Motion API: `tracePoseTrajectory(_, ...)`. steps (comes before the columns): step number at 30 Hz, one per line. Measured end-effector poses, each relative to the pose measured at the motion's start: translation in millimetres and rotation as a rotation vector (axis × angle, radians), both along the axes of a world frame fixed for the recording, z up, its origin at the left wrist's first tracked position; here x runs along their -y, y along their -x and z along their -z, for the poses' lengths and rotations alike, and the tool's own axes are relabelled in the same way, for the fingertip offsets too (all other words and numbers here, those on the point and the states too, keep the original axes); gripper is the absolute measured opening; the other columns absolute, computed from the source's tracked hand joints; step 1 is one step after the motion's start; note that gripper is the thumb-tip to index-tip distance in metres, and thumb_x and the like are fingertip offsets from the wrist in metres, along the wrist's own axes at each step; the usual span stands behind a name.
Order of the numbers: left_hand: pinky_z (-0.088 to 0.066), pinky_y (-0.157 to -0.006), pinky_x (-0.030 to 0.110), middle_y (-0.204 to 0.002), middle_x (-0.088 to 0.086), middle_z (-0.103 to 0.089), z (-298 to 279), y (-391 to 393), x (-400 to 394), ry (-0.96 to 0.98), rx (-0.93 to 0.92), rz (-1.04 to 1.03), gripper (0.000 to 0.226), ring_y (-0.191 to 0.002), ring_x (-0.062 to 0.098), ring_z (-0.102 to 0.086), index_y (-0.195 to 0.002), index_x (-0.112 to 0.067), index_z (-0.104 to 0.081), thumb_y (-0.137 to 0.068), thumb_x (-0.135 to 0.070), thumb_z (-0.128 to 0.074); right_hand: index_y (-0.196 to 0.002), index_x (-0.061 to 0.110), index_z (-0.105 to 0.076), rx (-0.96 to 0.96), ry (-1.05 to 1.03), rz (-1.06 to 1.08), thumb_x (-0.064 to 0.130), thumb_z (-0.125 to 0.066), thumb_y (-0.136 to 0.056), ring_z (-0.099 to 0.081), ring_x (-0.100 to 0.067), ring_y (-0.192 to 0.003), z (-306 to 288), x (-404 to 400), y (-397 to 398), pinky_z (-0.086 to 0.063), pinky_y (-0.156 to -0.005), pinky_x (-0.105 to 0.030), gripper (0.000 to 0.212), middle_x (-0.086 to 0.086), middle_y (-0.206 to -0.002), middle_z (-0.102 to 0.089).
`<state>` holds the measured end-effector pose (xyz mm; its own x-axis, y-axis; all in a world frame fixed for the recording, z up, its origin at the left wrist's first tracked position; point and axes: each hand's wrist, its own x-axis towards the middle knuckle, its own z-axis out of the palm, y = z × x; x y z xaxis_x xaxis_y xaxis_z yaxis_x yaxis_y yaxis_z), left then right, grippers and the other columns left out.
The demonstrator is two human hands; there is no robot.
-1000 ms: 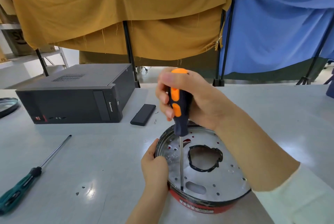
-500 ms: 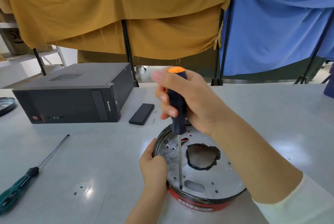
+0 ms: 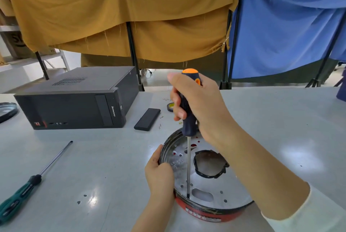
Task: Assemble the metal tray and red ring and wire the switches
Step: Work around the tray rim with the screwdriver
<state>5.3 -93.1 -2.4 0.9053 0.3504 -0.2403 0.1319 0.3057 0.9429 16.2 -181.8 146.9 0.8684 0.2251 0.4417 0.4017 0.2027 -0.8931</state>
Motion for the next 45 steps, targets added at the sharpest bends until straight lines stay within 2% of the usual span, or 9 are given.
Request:
tracePoseTrajectory(5,-0.055,-0.088,0.051,-0.109,0.009,-0.072,-0.9,0.7,-0.3,-0.035,0.009,0.011,0.072,-0.092,0.032,-0.069,-0.131,-0.015,-0.059,-0.076,0.02,-0.028,-0.069,0.016,-0.056,-0.067,-0.015,-0.61,0.018,-0.053,-0.086,-0.066,-0.021,-0.077,-6.1,12.6,-5.4,-0.054,-0.057,-0.027,0.017,0.001,-0.071,-0.059)
tracePoseTrajectory(7,-0.054,-0.089,0.053,-0.109,0.008,-0.072,-1.0,0.6,-0.7,-0.034,0.008,0.006,0.072,-0.095,0.035,-0.068,-0.131,-0.014,-0.059,-0.076,0.02,-0.029,-0.065,0.016,-0.049,-0.104,-0.068,-0.643,0.018,-0.05,-0.083,-0.063,-0.017,-0.06,-5.6,9.8,-3.2,-0.05,-0.049,-0.022,0.018,0.003,-0.061,-0.054)
tracePoseTrajectory(11,-0.054,-0.089,0.052,-0.111,0.007,-0.071,-0.2,0.8,0.4,0.001,-0.005,-0.016,0.071,-0.094,0.034,-0.067,-0.13,-0.018,-0.059,-0.077,0.019,-0.03,-0.061,0.018,-0.043,-0.069,-0.122,-0.201,0.015,-0.051,-0.09,-0.03,-0.01,-0.034,2.5,1.1,1.2,-0.029,-0.039,-0.017,0.03,0.0,-0.05,-0.041)
tracePoseTrajectory(16,-0.058,-0.082,0.042,-0.11,0.004,-0.071,1.8,0.2,0.9,0.007,-0.006,-0.017,0.069,-0.089,0.026,-0.07,-0.128,-0.017,-0.061,-0.078,0.019,-0.032,-0.064,0.018,-0.049,0.035,-0.199,0.257,0.013,-0.059,-0.09,-0.033,-0.013,-0.039,11.0,-7.9,13.3,-0.03,-0.039,-0.019,0.028,-0.01,-0.058,-0.041)
tracePoseTrajectory(24,-0.054,-0.091,0.052,-0.113,0.012,-0.07,1.9,-1.6,-1.5,-0.056,0.027,0.042,0.071,-0.101,0.033,-0.067,-0.127,-0.012,-0.062,-0.074,0.02,-0.028,-0.069,0.013,-0.051,-0.152,0.028,-0.83,0.016,-0.054,-0.082,-0.047,-0.009,-0.037,-10.8,13.8,1.4,-0.039,-0.043,-0.019,0.014,0.003,-0.053,-0.05)
tracePoseTrajectory(33,-0.055,-0.09,0.047,-0.115,0.004,-0.069,3.2,-2.1,-0.2,0.007,-0.001,-0.019,0.07,-0.097,0.028,-0.068,-0.128,-0.018,-0.06,-0.076,0.018,-0.03,-0.058,0.02,-0.047,0.023,-0.135,0.199,0.013,-0.056,-0.091,-0.034,-0.009,-0.035,8.9,-11.2,11.5,-0.031,-0.037,-0.017,0.034,-0.005,-0.052,-0.041)
tracePoseTrajectory(35,-0.056,-0.089,0.046,-0.114,0.005,-0.069,2.5,-1.9,-0.3,0.0,-0.003,-0.013,0.071,-0.095,0.028,-0.069,-0.13,-0.017,-0.059,-0.076,0.019,-0.03,-0.061,0.02,-0.049,0.025,-0.058,0.13,0.017,-0.059,-0.09,-0.039,-0.012,-0.037,6.0,-4.8,9.1,-0.035,-0.04,-0.019,0.031,-0.004,-0.055,-0.047)
tracePoseTrajectory(40,-0.051,-0.095,0.052,-0.118,0.013,-0.068,2.7,-2.1,-1.5,-0.055,0.015,0.04,0.071,-0.107,0.036,-0.064,-0.13,-0.014,-0.06,-0.075,0.019,-0.029,-0.075,0.019,-0.064,-0.061,0.1,-0.494,0.018,-0.052,-0.086,-0.065,-0.02,-0.072,-8.0,12.8,1.1,-0.047,-0.048,-0.024,0.015,-0.001,-0.089,-0.068)
tracePoseTrajectory(45,-0.051,-0.096,0.05,-0.117,0.011,-0.068,2.1,-1.4,-1.0,-0.026,0.02,0.008,0.07,-0.107,0.032,-0.064,-0.129,-0.012,-0.06,-0.075,0.019,-0.029,-0.061,0.015,-0.045,-0.1,-0.027,-0.373,0.019,-0.052,-0.089,-0.037,-0.009,-0.035,-3.6,2.4,6.0,-0.033,-0.04,-0.018,0.028,0.003,-0.048,-0.043)
